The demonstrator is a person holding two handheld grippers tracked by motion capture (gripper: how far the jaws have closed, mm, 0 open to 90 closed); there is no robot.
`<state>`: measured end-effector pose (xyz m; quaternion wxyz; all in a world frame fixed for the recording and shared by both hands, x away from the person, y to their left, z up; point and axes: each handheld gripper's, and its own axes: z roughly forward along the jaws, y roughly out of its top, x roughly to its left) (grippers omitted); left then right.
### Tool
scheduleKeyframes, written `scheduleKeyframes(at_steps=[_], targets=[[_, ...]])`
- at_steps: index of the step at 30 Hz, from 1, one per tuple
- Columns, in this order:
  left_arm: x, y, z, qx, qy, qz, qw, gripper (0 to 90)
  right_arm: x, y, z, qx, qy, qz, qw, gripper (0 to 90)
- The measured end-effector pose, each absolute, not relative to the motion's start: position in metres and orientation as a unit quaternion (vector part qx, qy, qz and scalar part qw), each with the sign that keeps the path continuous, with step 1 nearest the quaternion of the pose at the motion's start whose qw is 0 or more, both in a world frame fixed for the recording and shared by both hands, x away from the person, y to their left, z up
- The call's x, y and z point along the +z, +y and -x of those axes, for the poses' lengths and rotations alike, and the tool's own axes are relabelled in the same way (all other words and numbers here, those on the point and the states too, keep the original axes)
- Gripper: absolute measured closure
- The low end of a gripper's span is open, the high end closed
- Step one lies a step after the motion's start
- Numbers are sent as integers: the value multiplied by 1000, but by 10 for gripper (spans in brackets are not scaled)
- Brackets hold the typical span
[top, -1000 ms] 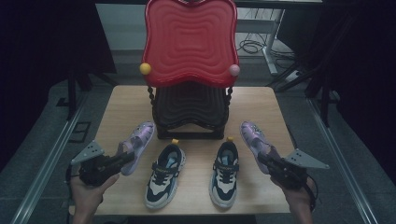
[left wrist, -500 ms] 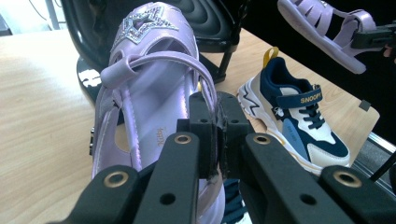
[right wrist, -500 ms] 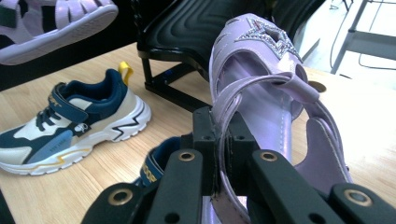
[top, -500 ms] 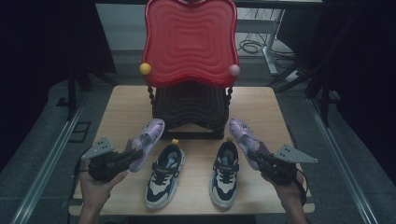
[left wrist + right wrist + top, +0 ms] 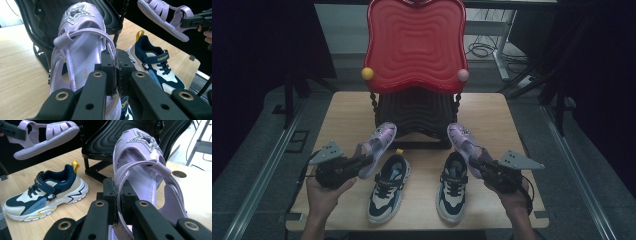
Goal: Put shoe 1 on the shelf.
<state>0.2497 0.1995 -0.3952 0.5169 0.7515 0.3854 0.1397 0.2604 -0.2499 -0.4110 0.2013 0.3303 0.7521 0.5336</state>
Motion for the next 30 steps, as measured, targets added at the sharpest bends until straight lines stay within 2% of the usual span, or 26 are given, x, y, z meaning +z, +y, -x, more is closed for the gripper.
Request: scheduleKeyframes(at_steps=[30], targets=[[-390, 175, -286, 159, 382, -748, 520, 859, -412, -207, -295, 557, 744, -319, 185, 856]])
